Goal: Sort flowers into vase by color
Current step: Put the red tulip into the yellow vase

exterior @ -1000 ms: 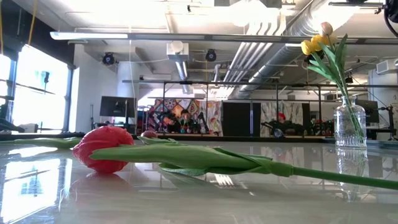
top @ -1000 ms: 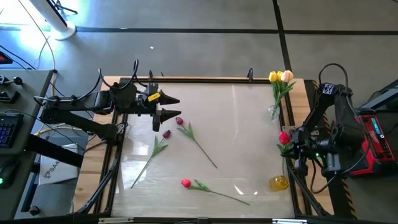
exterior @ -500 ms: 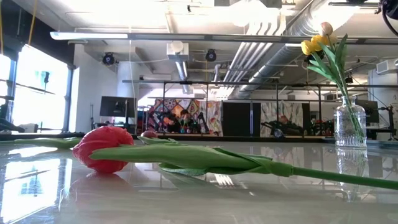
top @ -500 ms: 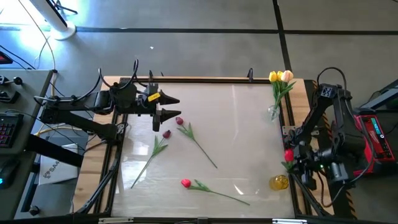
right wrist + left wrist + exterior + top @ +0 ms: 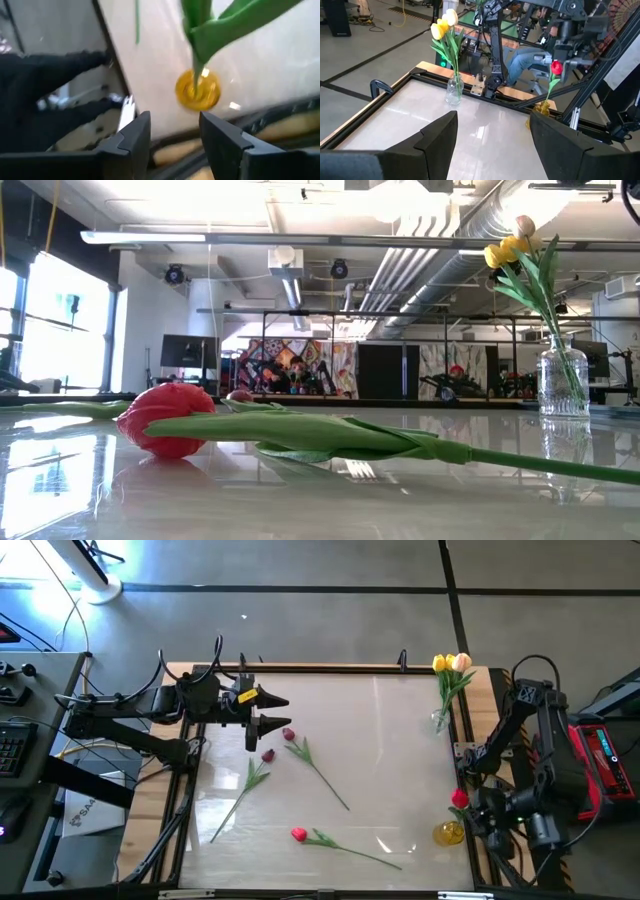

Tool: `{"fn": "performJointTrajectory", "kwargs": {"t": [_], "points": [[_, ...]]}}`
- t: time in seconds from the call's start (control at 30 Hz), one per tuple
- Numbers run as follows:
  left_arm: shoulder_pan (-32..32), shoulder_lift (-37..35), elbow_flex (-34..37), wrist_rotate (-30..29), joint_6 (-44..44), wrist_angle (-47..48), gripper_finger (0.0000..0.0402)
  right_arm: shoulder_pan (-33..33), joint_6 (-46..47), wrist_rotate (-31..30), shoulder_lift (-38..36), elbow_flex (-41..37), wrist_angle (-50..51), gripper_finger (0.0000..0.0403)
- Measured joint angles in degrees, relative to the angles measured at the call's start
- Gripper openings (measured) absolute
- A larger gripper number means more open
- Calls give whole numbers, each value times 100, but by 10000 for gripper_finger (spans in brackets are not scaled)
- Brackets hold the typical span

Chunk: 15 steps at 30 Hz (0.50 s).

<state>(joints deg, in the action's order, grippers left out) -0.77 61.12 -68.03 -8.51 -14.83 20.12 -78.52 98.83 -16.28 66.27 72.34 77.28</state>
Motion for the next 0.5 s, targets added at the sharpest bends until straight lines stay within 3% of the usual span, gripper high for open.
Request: {"fn": "performJointTrajectory", "kwargs": {"t": [0.13, 0.27, 0.37, 0.5], "points": [[0, 0, 0, 0, 0, 0, 237, 0, -3, 172, -38, 534, 8, 155], [1, 0, 0, 0, 1, 0, 237, 0, -374, -101, -38, 1333, 19, 151], [1, 0, 0, 0, 0, 0, 237, 1, -797, -640, -38, 1998, 31, 149], [2, 0, 0, 0, 2, 0, 237, 20, -1553, -1933, -40, 2827, -8, 149]]}}
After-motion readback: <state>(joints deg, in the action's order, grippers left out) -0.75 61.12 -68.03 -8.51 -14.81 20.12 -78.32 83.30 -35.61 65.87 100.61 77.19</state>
